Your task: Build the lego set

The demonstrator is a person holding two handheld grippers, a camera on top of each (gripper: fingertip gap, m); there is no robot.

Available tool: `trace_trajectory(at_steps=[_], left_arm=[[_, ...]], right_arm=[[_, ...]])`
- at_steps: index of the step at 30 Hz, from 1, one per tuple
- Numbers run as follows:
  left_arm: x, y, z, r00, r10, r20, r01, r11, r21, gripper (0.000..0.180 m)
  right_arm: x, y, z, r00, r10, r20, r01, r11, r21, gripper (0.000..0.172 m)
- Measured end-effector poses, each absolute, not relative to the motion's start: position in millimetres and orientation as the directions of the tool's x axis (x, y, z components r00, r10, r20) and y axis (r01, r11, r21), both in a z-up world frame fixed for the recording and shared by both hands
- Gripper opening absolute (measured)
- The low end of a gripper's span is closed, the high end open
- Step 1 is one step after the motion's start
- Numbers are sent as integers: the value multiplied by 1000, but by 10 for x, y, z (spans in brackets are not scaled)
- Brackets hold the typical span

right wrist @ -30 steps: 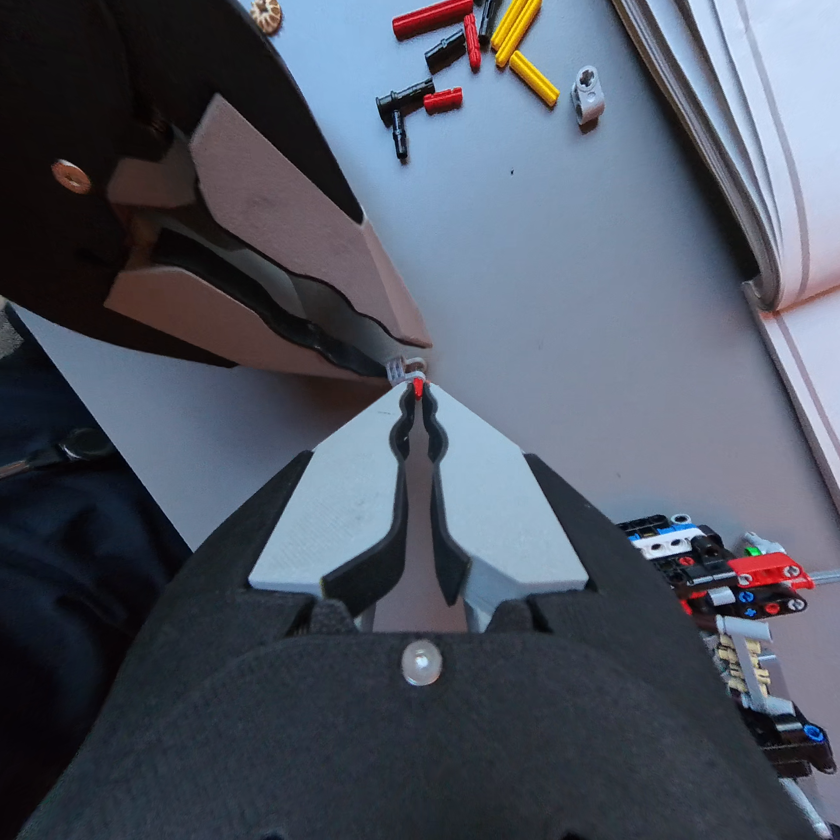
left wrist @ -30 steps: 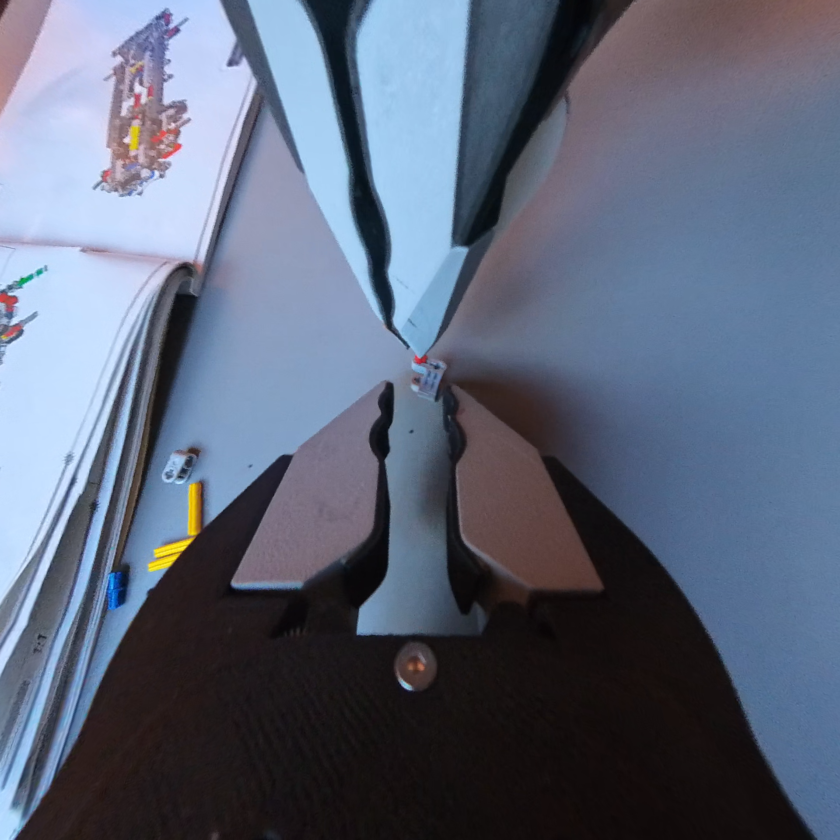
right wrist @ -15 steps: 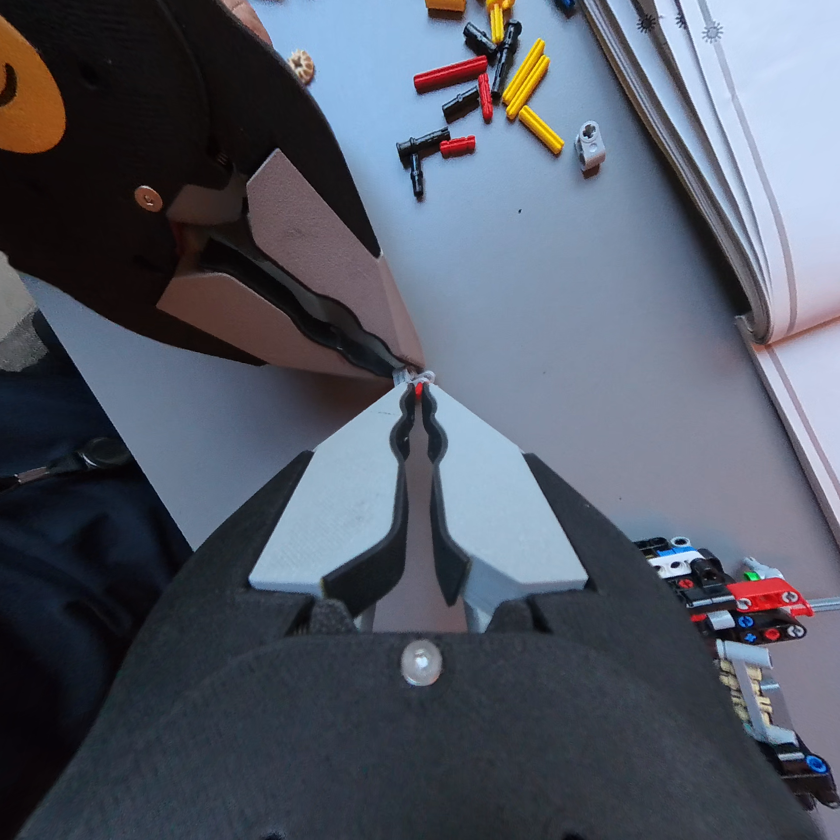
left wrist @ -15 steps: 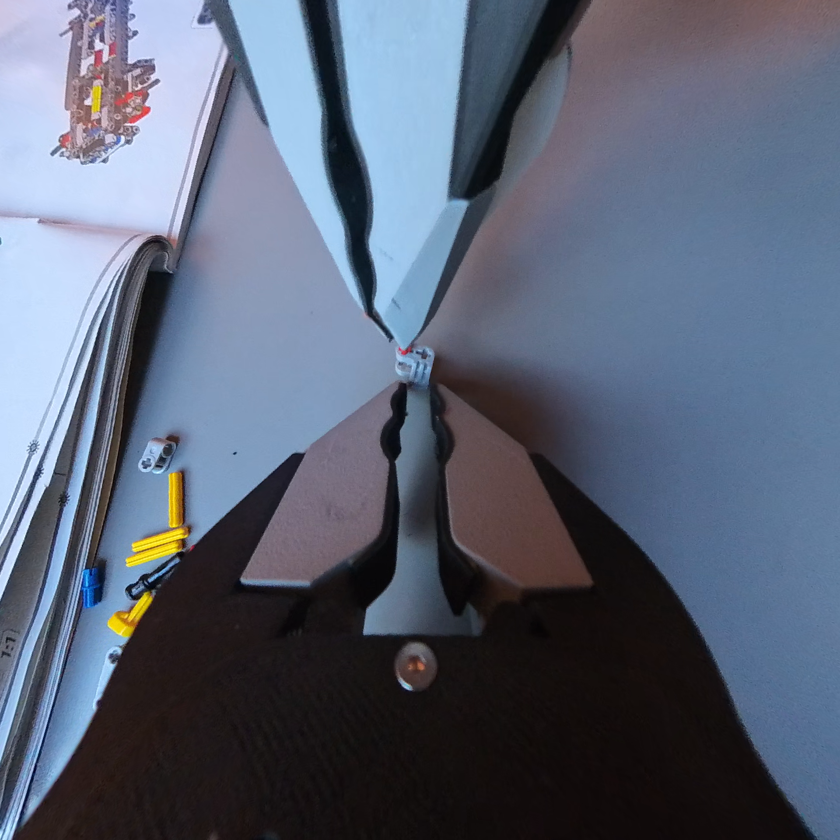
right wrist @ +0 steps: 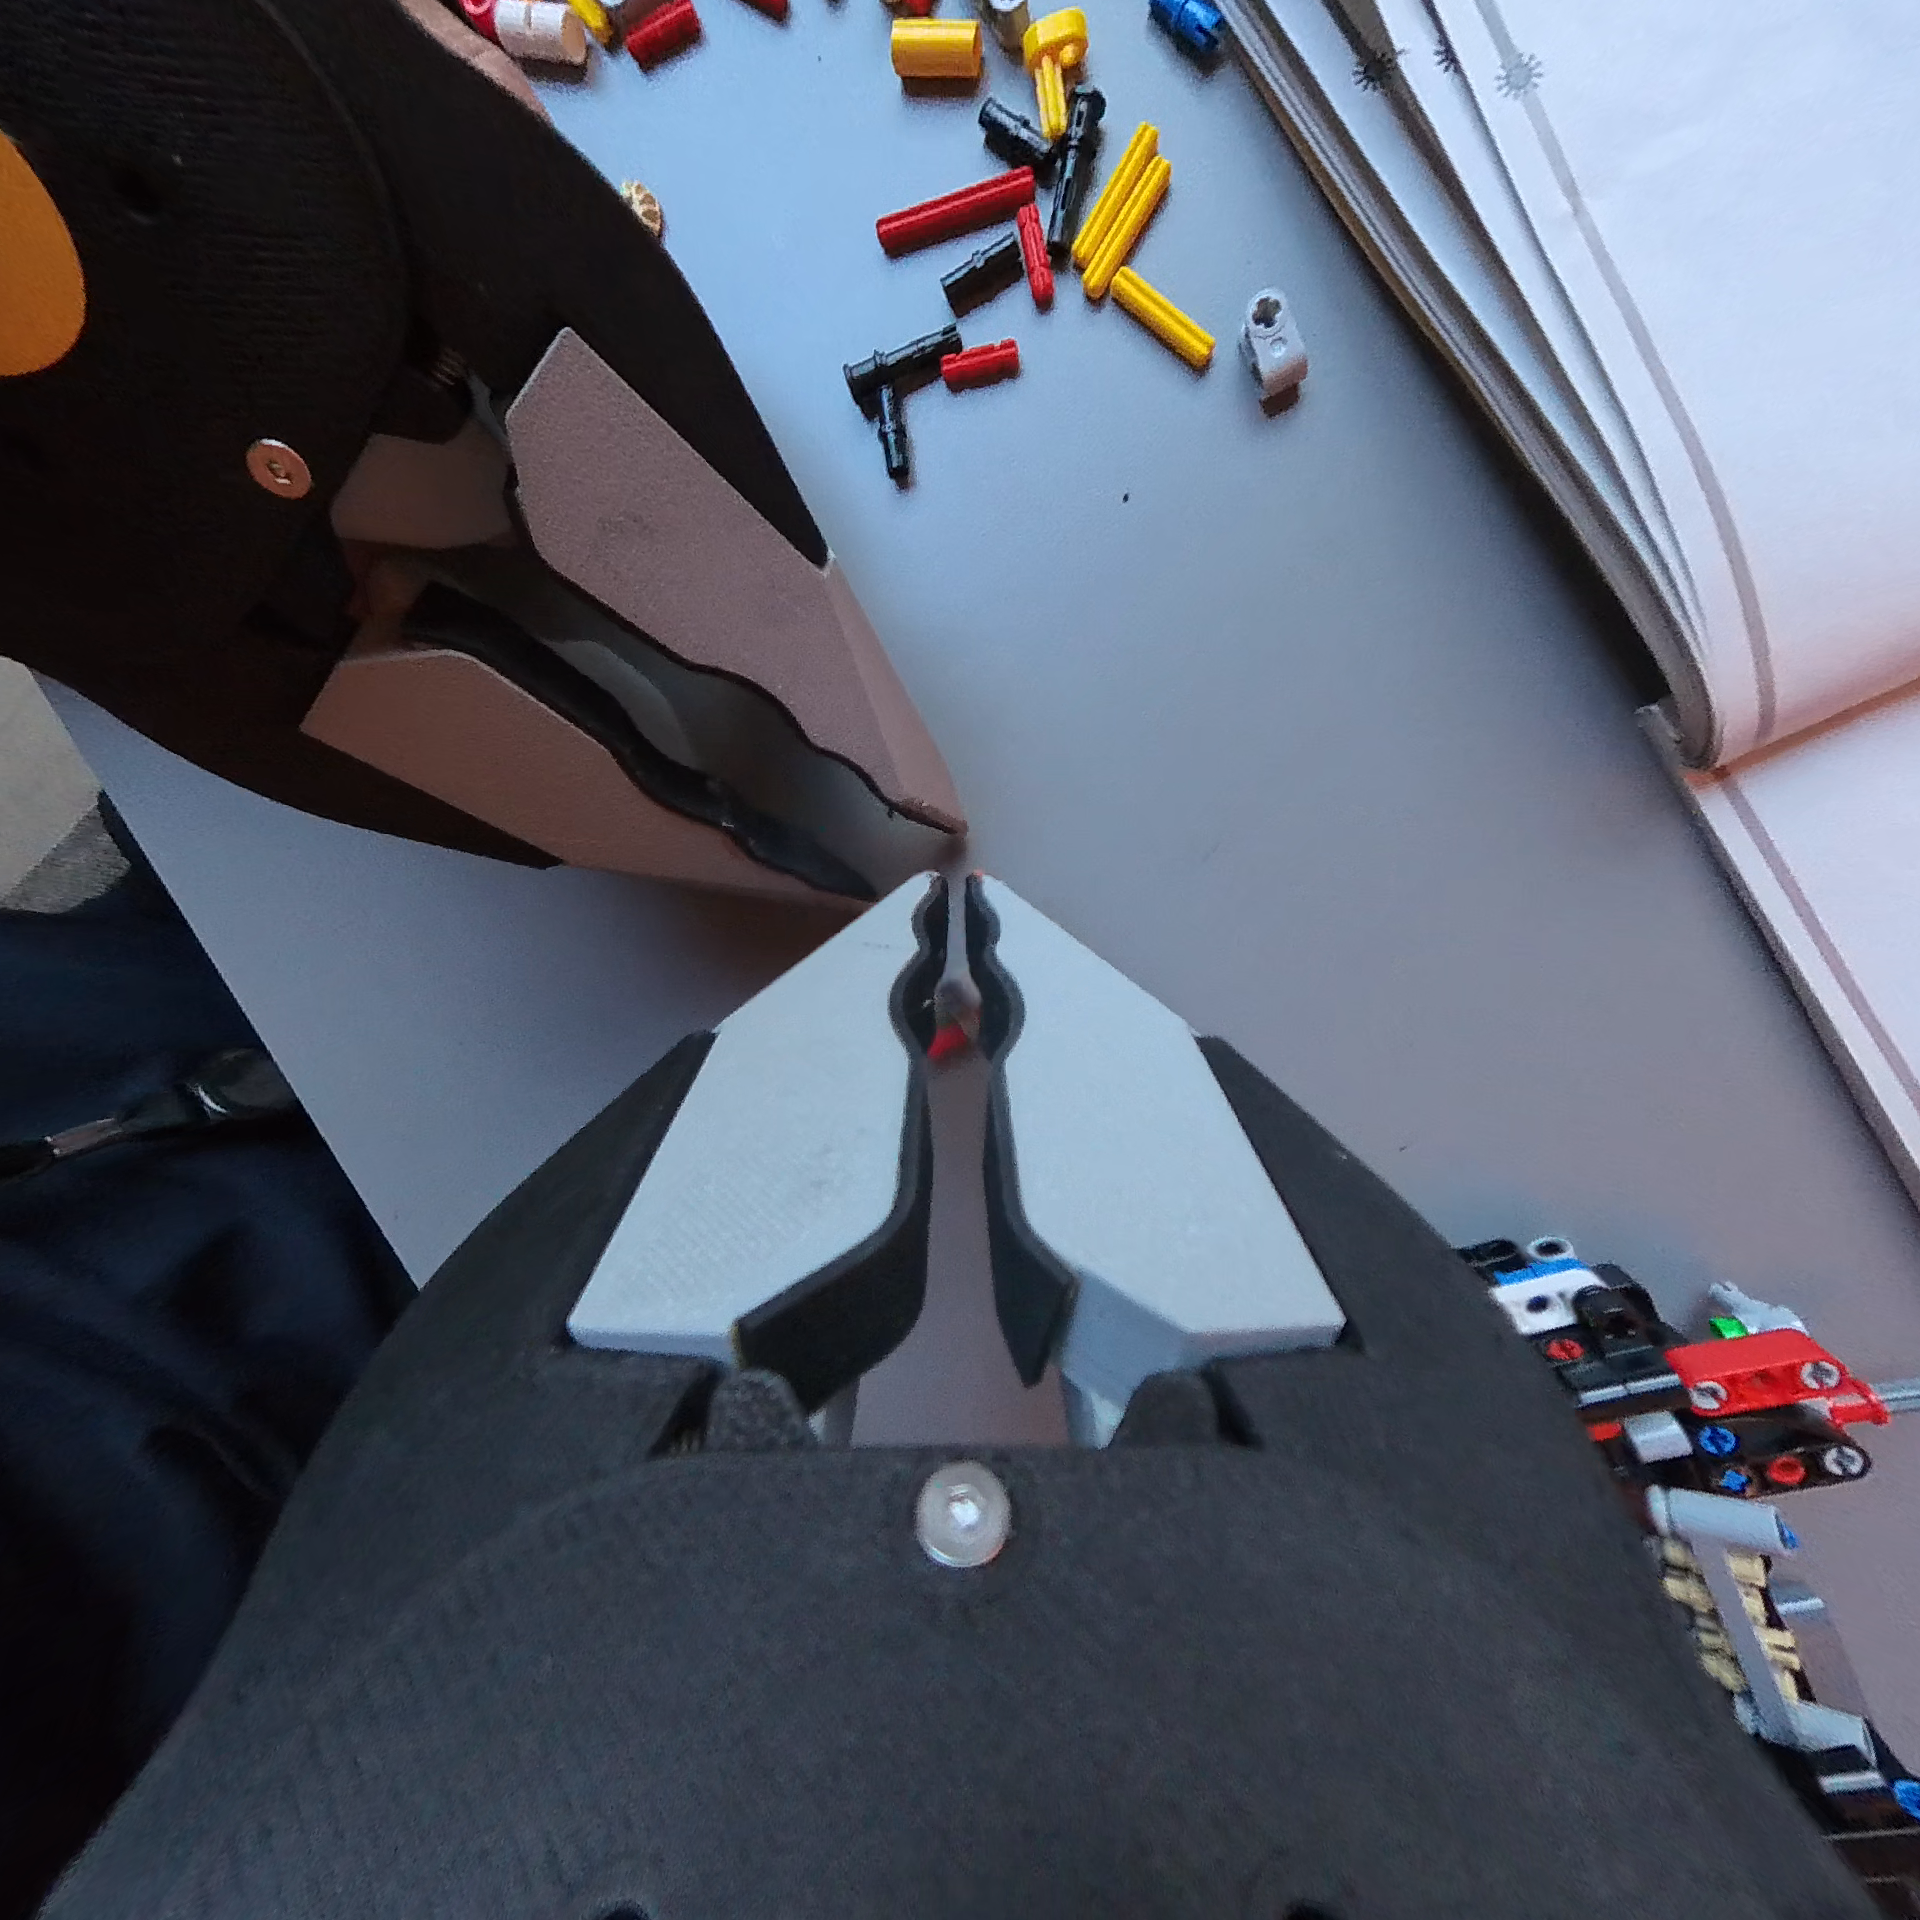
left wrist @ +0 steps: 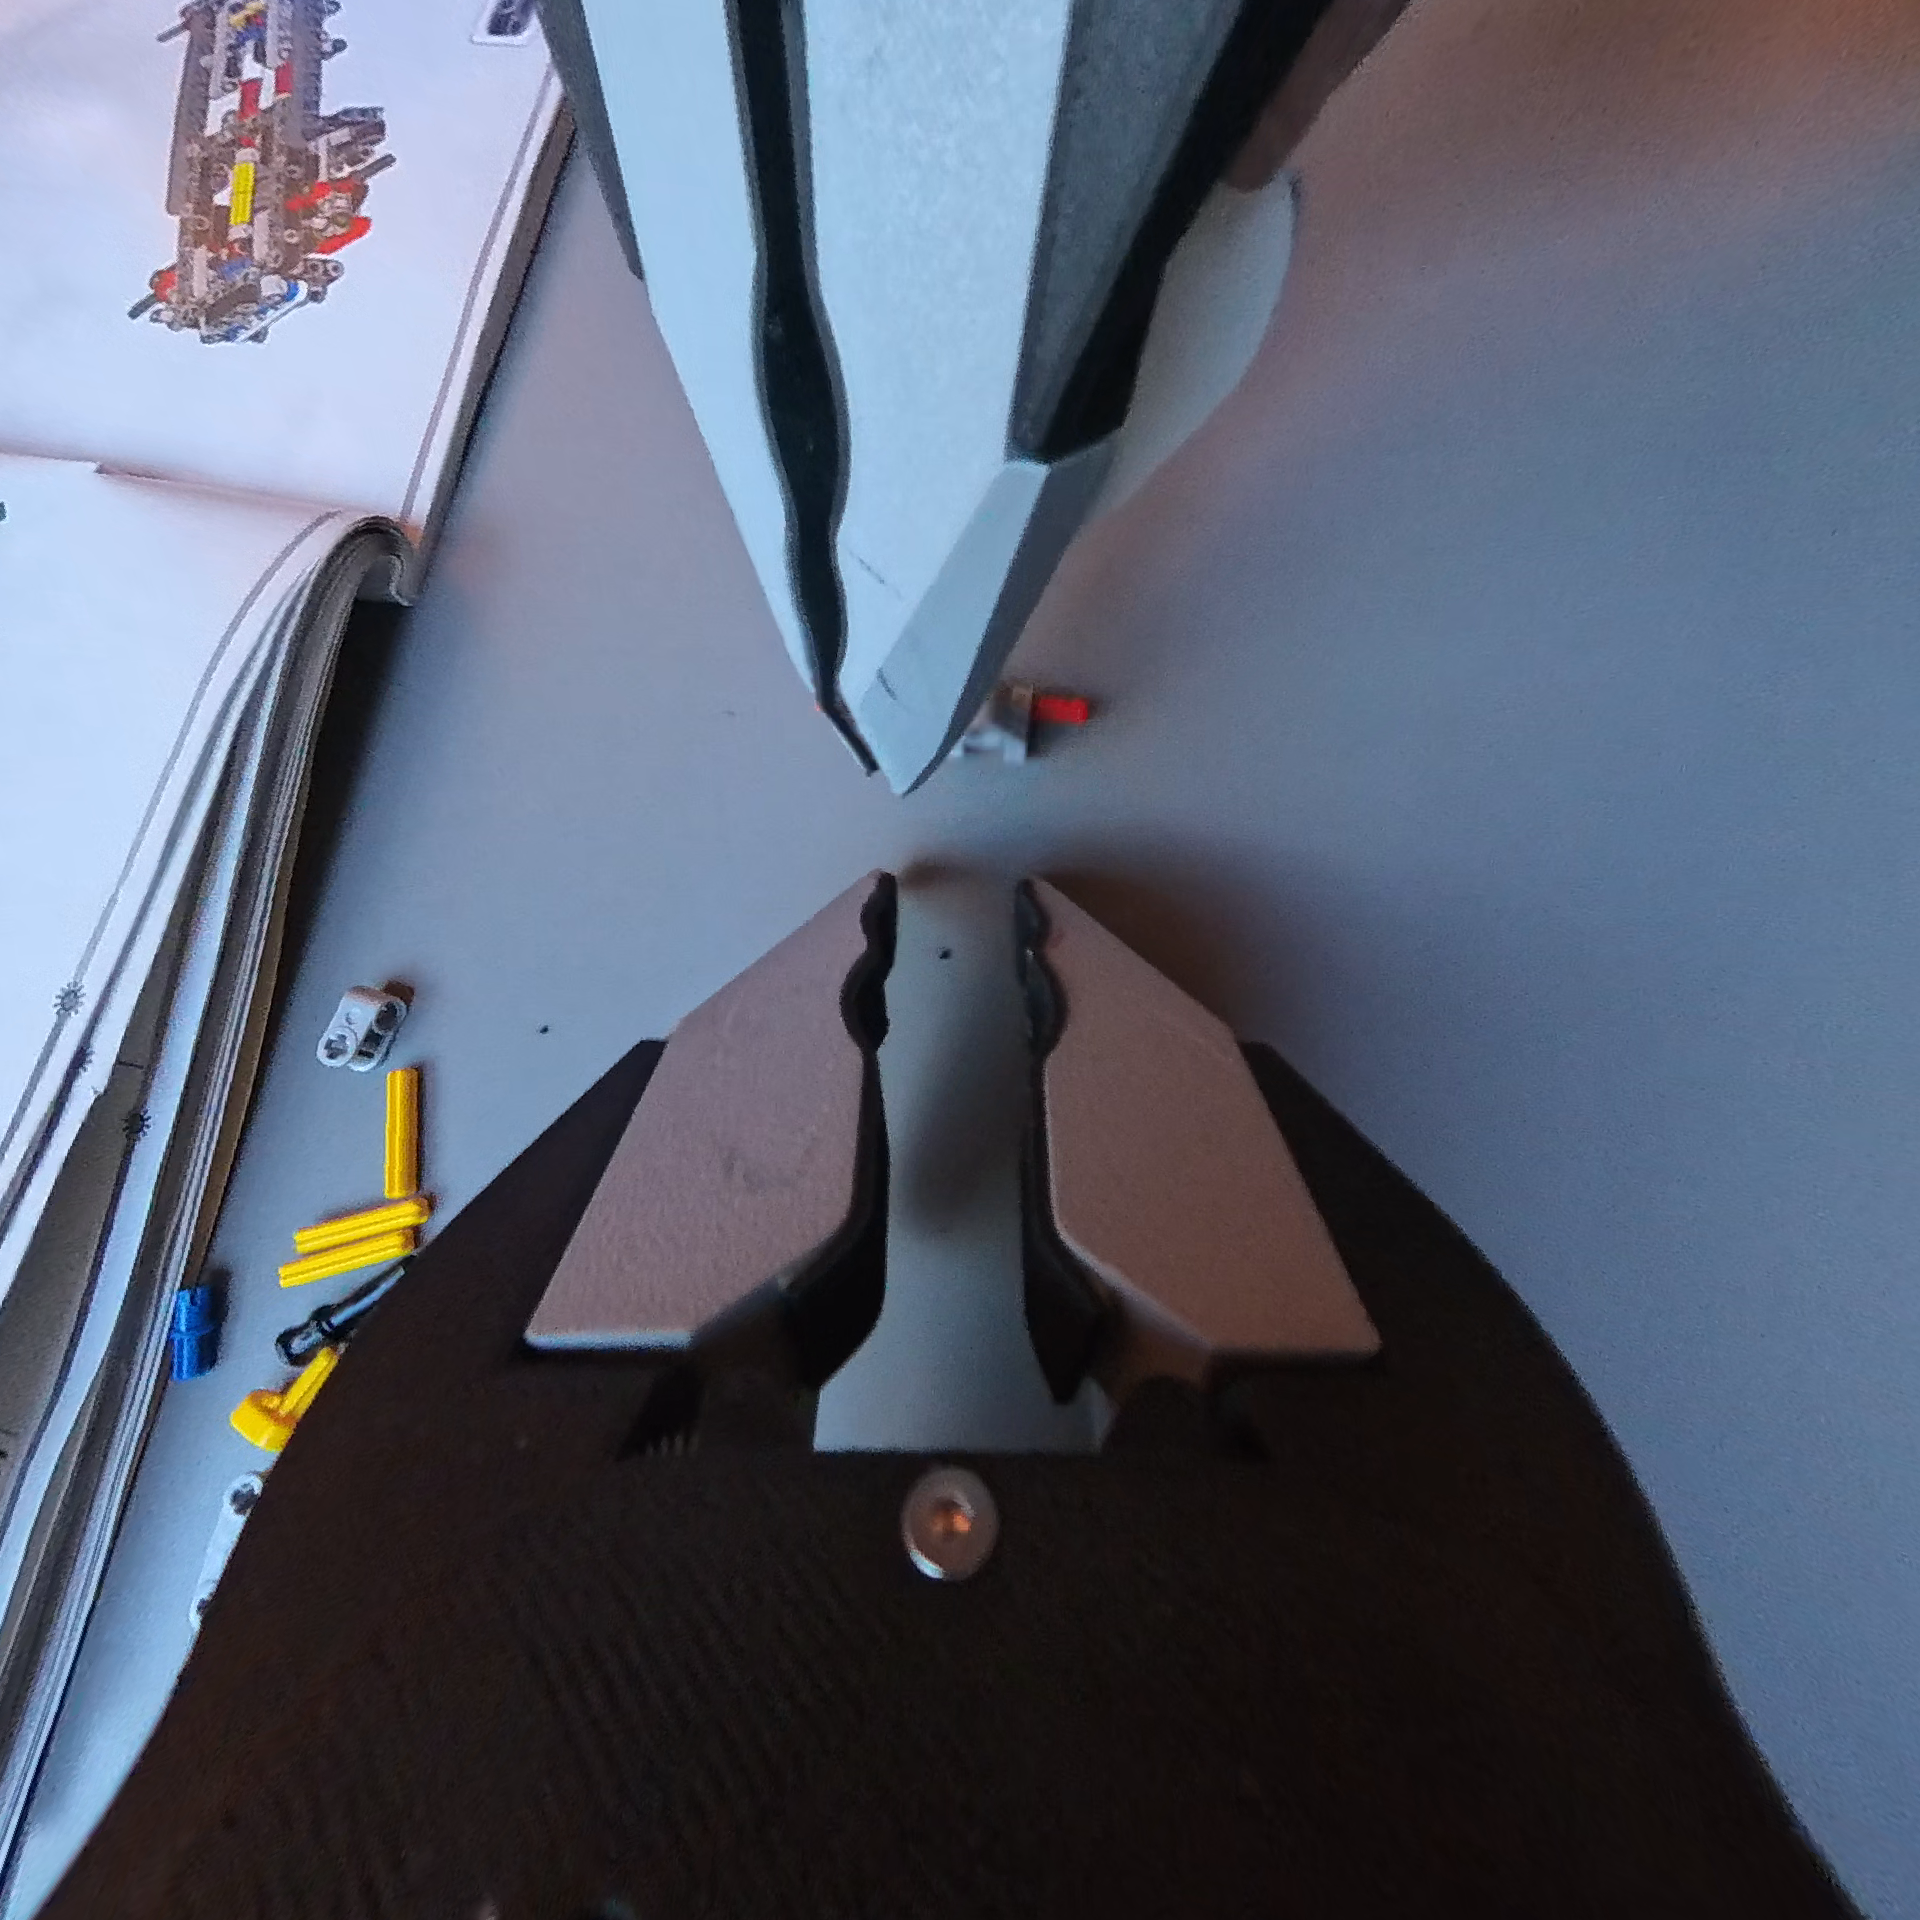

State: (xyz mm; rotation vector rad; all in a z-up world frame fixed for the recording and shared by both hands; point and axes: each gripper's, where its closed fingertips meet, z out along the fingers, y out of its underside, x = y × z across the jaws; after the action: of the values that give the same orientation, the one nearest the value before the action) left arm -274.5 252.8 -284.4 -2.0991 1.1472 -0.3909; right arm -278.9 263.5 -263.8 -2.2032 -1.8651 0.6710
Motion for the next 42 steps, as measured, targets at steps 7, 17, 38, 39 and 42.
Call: trace_trajectory(at_steps=[7,17,38,39,42], left_arm=[[-2762,2545,-2839,564,-819,-105,-628,-342,-699,21],[-2700,2601,-2738,562,-806,-186,-633,-274,-724,20],[-2560,2474,-2574,478,-833,-277,-649,-124,-750,18],[-2565,2474,-2555,483,-833,-270,-640,-125,-758,17],[-2553,2439,-2513,477,-846,-238,-614,-128,-779,17]], right_arm=[[-2640,2667,-2571,96,977,-193,882,-173,-439,9],[-2342,2434,-2725,242,939,-244,735,-341,-586,20],[-2428,2513,-2528,78,989,-124,891,-125,-437,0],[-2414,2497,-2541,71,988,-136,904,-121,-411,0],[-2357,2486,-2605,65,988,-141,935,-109,-336,0]])
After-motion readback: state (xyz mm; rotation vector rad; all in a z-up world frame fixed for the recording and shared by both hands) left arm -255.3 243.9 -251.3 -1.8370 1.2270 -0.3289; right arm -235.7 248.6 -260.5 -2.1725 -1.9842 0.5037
